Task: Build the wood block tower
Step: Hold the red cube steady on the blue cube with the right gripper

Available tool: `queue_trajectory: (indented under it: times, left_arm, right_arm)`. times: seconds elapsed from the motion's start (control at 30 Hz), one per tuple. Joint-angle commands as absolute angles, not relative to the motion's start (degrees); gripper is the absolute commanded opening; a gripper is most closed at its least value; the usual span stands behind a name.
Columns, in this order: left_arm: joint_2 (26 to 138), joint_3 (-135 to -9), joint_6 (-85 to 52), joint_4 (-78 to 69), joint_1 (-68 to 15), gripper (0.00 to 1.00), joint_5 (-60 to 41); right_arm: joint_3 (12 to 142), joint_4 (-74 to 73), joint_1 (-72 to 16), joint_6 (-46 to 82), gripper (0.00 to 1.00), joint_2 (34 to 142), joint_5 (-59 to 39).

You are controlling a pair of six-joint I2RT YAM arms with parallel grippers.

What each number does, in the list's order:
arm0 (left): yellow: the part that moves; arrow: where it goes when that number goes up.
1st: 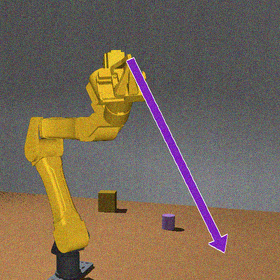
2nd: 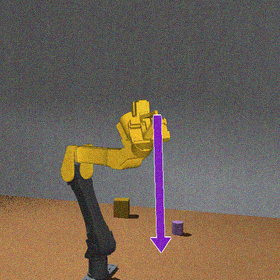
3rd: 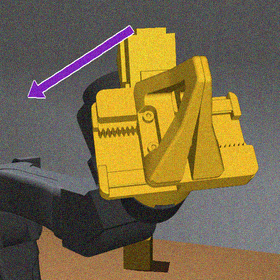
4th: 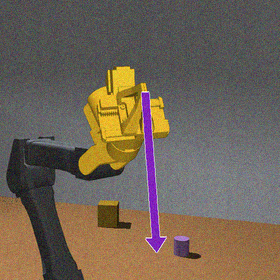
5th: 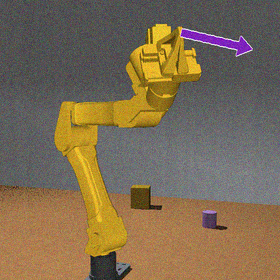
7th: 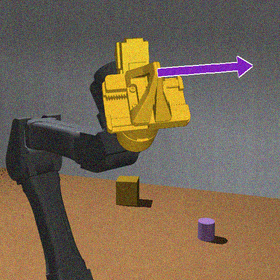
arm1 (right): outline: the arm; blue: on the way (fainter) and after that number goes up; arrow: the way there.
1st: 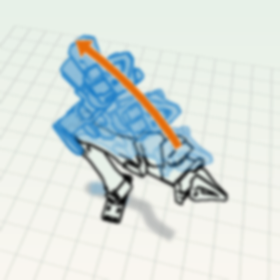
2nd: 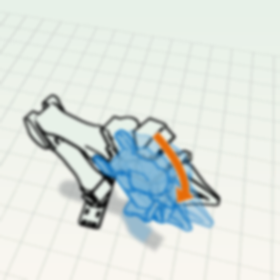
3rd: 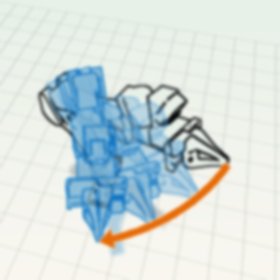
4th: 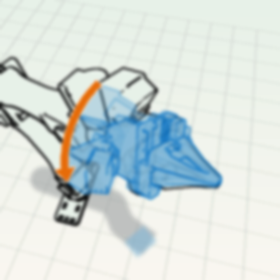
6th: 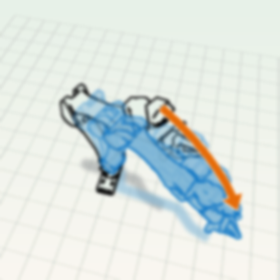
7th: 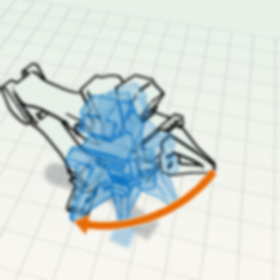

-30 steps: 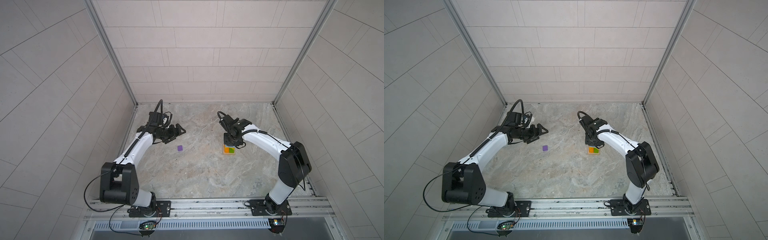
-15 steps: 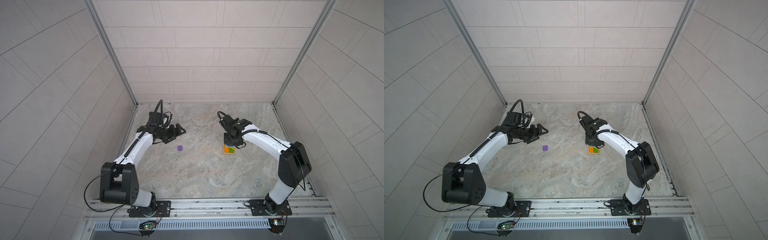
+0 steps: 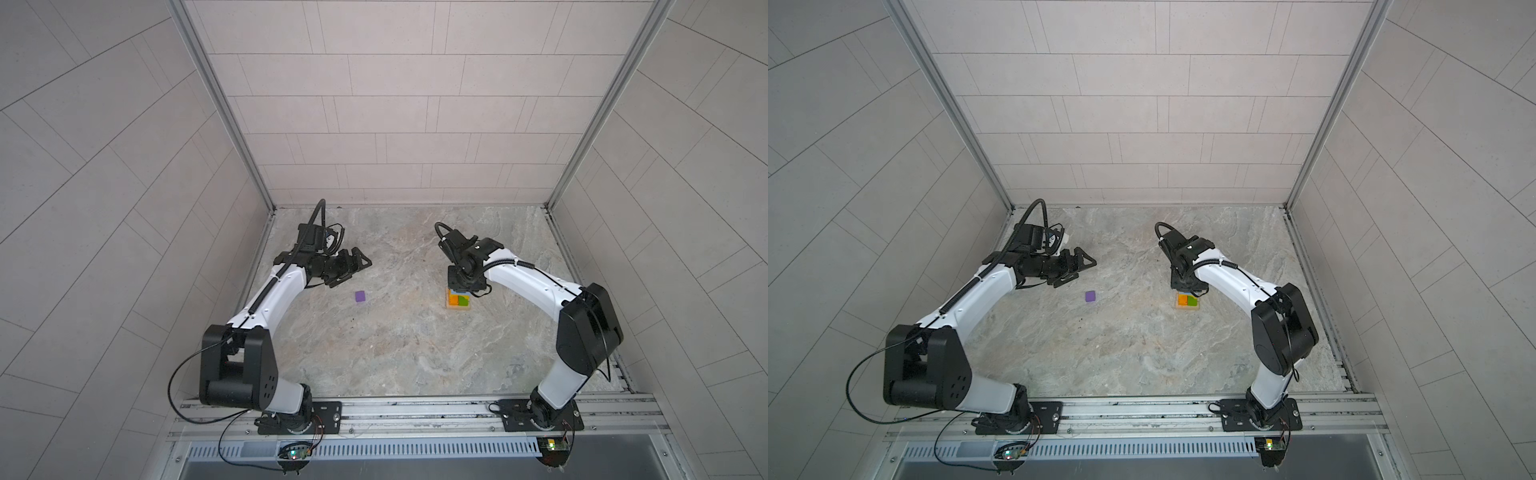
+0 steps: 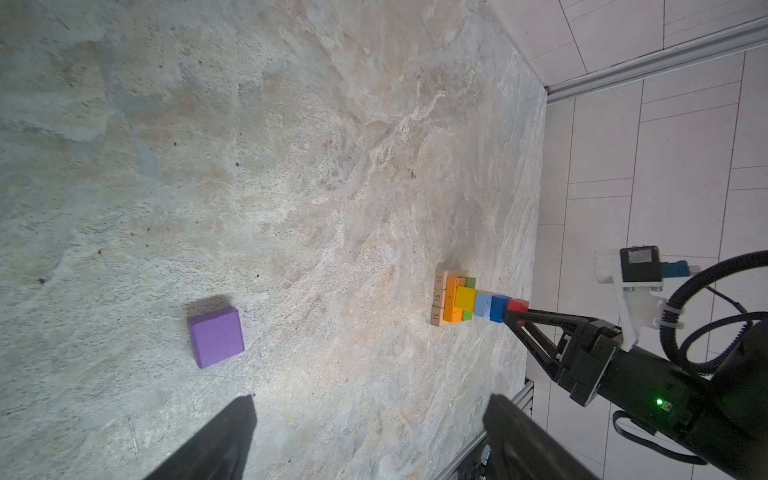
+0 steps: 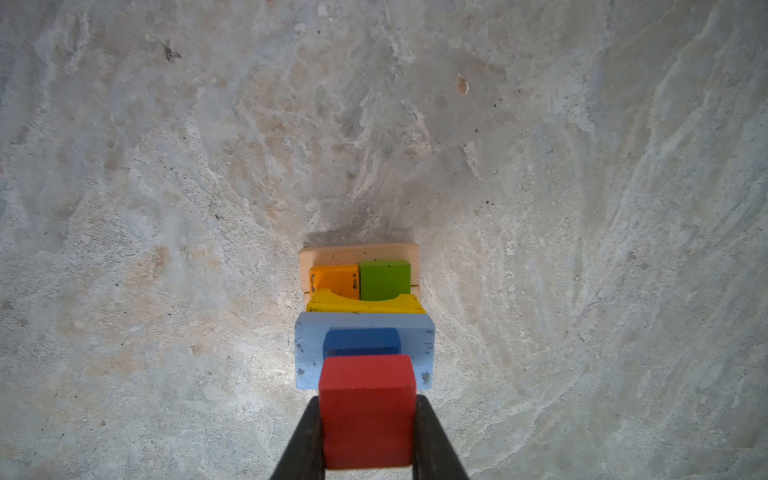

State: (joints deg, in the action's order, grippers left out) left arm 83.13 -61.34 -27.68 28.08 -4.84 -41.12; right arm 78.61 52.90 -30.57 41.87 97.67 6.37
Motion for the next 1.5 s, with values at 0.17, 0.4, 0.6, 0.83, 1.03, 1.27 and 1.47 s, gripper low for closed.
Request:
queue_trajectory:
  times: [0.17, 0.4, 0.6, 0.83, 1.03, 1.27, 1.47]
  left_arm:
    - [82.34, -61.21, -27.86, 27.84, -4.51, 0.93, -41.22]
    - [82.25, -61.23, -27.82, 27.85, -4.52, 0.93, -41.22]
    - [82.15, -61.17, -27.77, 27.85, -4.56, 0.93, -41.22]
    - [82.1, -61.22, -27.77, 27.86, -4.56, 0.93, -41.14]
    - [82.09, -61.24, -27.77, 27.86, -4.53, 0.93, -41.15]
    - [82.26, -61.17, -27.77, 27.86, -4.57, 0.93, -41.2]
    - [82.25, -61.26, -27.81, 27.84, -4.49, 0.93, -41.22]
  right_arm:
    - [78.57, 53.23, -30.41, 42.23, 0.28, 96.75, 6.58]
    - [78.4, 53.01, -30.41, 42.1, 0.31, 96.81, 6.41]
    - [78.31, 53.0, -30.4, 42.15, 0.31, 96.94, 6.38]
    - [78.22, 53.13, -30.4, 42.23, 0.32, 96.87, 6.69]
    - [78.22, 53.22, -30.34, 42.1, 0.33, 96.88, 6.79]
    - [78.22, 53.26, -30.39, 42.1, 0.35, 96.88, 6.75]
    - [78.26, 53.26, -30.34, 42.05, 0.36, 97.03, 6.76]
